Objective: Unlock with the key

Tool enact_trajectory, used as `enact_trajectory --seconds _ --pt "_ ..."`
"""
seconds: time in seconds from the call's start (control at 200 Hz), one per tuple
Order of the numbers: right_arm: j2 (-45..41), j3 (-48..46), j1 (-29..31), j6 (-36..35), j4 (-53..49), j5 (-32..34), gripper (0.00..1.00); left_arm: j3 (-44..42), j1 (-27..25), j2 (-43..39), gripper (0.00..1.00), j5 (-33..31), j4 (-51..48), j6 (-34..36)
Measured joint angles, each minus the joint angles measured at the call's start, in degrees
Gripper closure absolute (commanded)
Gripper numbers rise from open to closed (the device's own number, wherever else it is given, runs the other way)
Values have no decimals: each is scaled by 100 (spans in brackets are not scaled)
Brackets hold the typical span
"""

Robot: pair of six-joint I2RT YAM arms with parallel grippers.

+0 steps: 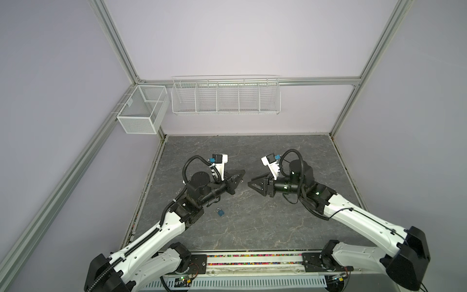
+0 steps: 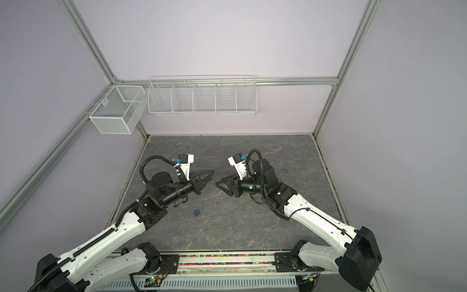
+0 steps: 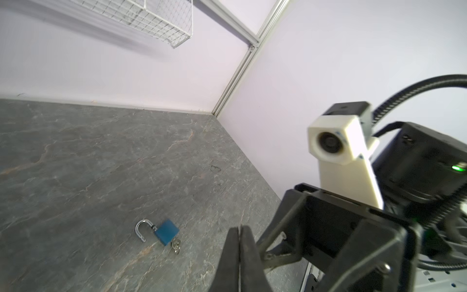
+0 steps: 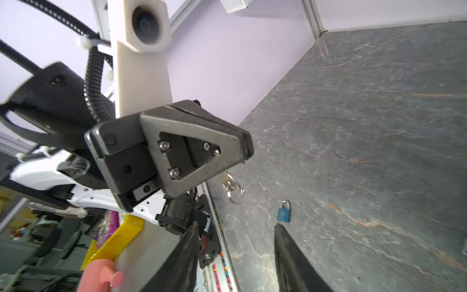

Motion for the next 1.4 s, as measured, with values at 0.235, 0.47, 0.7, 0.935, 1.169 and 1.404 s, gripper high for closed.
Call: enact_trajectory --seconds 0.235,0.47,0.7,0.935,1.169,1.404 --pt "111 -28 -127 422 682 -752 64 -28 0 20 100 428 592 24" --pt "479 -28 -155 586 1099 -1137 73 -28 0 55 100 693 800 -11" --pt "586 -28 -160 763 1482 -1366 76 -28 0 85 100 778 835 -24" --pt "597 -28 -160 807 1687 -1434 85 -28 0 94 100 822 859 -24" --pt "678 -26 -164 833 1810 -1502 93 -28 4 94 100 809 855 -22" --pt "688 -26 -164 866 1851 -1513 93 -28 4 90 95 748 831 -17"
